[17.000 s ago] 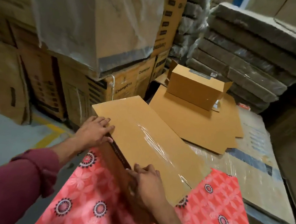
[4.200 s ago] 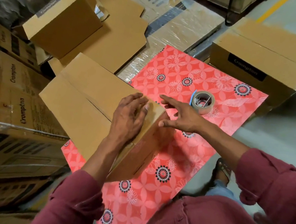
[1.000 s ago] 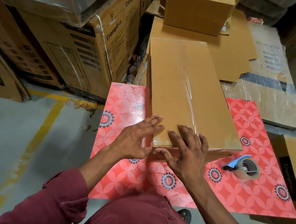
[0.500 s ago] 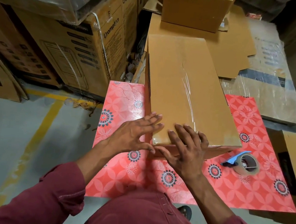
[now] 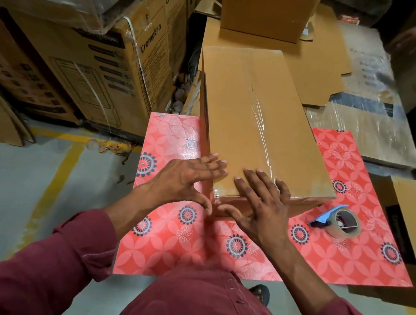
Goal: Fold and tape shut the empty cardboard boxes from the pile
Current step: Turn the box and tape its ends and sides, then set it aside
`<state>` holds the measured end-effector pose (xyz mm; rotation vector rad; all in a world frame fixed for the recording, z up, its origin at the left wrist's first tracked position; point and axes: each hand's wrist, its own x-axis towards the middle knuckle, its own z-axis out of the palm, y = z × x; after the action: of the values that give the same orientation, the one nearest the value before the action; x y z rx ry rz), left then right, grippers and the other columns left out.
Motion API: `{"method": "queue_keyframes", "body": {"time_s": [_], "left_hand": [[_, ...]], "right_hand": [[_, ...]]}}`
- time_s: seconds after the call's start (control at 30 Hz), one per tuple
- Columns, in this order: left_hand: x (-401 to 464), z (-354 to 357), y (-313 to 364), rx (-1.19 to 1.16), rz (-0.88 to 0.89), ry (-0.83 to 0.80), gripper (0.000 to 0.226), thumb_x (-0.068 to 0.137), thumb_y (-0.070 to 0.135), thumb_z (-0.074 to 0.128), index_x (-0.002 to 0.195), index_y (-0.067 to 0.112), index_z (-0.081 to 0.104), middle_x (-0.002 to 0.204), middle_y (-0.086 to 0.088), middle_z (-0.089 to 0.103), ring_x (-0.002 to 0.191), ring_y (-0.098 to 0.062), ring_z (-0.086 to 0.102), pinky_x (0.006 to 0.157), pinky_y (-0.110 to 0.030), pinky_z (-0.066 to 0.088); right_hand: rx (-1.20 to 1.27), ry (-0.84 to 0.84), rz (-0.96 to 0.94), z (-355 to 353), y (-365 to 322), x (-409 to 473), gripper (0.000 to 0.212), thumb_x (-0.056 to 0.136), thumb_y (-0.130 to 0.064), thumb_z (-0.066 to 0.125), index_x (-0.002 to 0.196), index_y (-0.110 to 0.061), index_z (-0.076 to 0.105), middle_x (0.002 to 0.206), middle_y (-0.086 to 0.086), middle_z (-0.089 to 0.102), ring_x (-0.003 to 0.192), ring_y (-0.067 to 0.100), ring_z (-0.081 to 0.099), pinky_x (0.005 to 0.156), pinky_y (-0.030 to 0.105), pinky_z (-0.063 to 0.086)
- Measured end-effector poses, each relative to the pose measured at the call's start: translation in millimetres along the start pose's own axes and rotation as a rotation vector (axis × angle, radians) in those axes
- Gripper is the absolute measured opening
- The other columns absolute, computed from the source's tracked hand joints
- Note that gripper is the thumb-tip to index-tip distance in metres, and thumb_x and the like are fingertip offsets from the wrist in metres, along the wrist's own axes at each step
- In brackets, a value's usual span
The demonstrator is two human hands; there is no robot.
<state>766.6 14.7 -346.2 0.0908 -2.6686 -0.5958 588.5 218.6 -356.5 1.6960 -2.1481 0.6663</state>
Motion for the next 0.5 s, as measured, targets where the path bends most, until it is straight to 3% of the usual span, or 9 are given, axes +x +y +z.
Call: {"method": "queue_keyframes", "body": {"time_s": [0.13, 0.27, 0.4, 0.5], "left_hand": [[-2.8, 13.7, -3.0, -0.024, -0.009, 0.052, 0.077, 0.080, 0.061, 0.074, 0.144, 0.021, 0.063, 0.154, 0.003, 0.054, 0.151, -0.017, 0.040, 0.108, -0.034, 0.052], [-4.6, 10.3, -4.4, -0.051, 0.002, 0.014, 0.076, 0.082, 0.047, 0.082, 0.149, 0.019, 0.058, 0.158, 0.002, 0.049, 0.153, -0.019, 0.036, 0.110, -0.040, 0.051], [-6.5, 10.2, 5.6, -0.055, -0.019, 0.046, 0.090, 0.078, 0.072, 0.071, 0.148, 0.018, 0.058, 0.158, 0.000, 0.050, 0.153, -0.021, 0.036, 0.114, -0.038, 0.048], [-6.8, 20.6, 16.7, -0.103, -0.083, 0.162, 0.081, 0.082, 0.065, 0.077, 0.142, 0.013, 0.063, 0.154, -0.006, 0.054, 0.151, -0.025, 0.041, 0.111, -0.047, 0.051]], "right_hand": [[-0.024, -0.030, 0.003, 4.8, 3.3, -2.3, 0.055, 0.093, -0.061, 0.067, 0.138, -0.029, 0.065, 0.155, -0.005, 0.051, 0.144, 0.021, 0.047, 0.111, 0.059, 0.035], [-0.019, -0.046, -0.041, 2.7, 6.1, -4.1, 0.061, 0.084, -0.043, 0.082, 0.140, -0.027, 0.064, 0.156, -0.002, 0.051, 0.144, 0.024, 0.047, 0.112, 0.059, 0.035], [0.009, -0.004, 0.003, 0.0, 2.6, -2.1, 0.059, 0.090, -0.063, 0.070, 0.136, -0.027, 0.067, 0.153, -0.003, 0.053, 0.143, 0.020, 0.048, 0.113, 0.057, 0.034], [-0.002, -0.003, 0.019, 1.5, -2.7, -1.7, 0.053, 0.095, -0.061, 0.064, 0.135, -0.027, 0.068, 0.153, -0.004, 0.054, 0.143, 0.021, 0.049, 0.112, 0.059, 0.035]]}}
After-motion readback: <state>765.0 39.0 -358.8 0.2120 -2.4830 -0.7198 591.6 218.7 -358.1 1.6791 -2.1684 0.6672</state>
